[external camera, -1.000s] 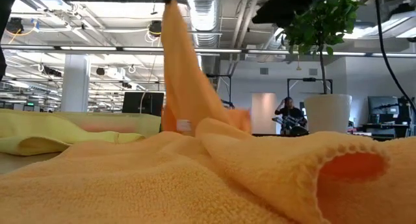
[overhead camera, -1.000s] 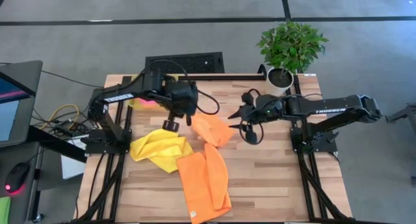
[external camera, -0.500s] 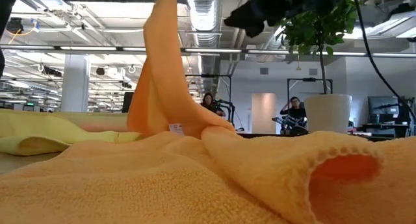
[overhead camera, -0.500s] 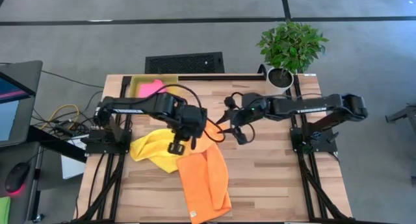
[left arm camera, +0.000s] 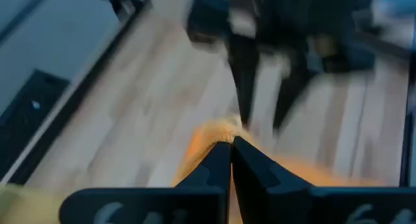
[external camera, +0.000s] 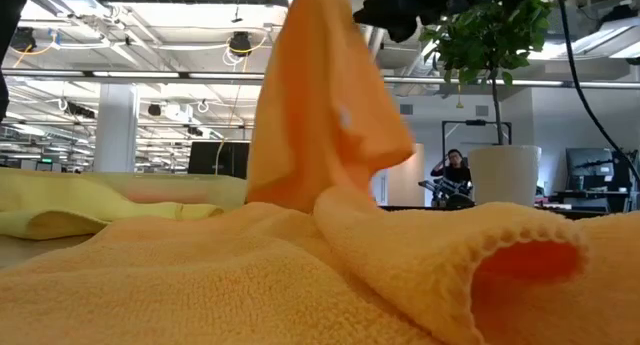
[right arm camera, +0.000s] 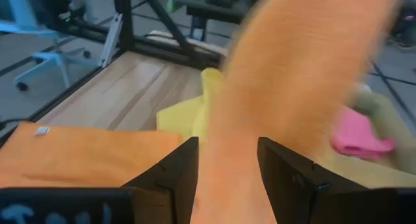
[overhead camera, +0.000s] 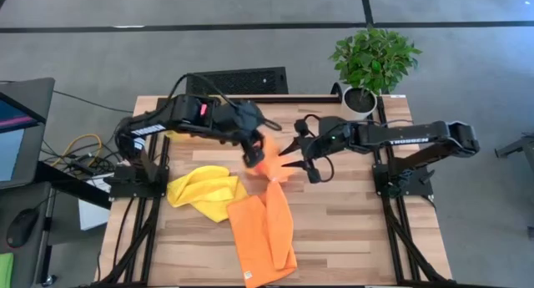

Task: Fold microfiber towels
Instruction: Fold the right orange microfiber cloth

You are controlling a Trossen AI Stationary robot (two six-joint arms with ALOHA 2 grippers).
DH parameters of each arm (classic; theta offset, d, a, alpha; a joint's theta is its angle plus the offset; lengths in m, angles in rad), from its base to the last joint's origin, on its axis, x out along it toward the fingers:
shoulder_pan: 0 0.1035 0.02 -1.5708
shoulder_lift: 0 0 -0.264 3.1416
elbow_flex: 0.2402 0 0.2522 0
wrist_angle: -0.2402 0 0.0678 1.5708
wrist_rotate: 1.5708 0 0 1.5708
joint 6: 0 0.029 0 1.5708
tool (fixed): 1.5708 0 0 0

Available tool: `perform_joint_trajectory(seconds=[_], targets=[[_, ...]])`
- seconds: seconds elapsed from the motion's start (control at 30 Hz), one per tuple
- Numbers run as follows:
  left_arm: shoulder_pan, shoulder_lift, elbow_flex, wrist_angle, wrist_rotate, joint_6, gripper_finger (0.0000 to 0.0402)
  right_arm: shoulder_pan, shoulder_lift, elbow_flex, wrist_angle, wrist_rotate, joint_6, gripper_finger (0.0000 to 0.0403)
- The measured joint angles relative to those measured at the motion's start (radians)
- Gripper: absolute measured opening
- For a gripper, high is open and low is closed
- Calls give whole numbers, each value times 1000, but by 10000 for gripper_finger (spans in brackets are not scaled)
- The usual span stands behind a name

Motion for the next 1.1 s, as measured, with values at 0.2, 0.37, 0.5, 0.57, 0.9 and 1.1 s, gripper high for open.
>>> perform_joint_trajectory(seconds=[0.2,0.37,0.5,0.57,0.9,1.1], targets=[[10,-14,-3,33,-126,-144,0,41,-26,-1,-18,179,21,182],[10,-12,-3,45,-224,-213,0,99,-26,-1,-25,409,21,182],[9,-12,-3,106,-292,-237,0,140,-20,-1,-11,611,41,182],[9,-12,-3,132,-314,-237,0,153,-20,0,-1,670,73,182],[16,-12,-3,309,-417,-177,0,163,-10,0,30,800,124,182],[16,-12,-3,356,-417,-145,0,168,-10,0,109,807,124,182]])
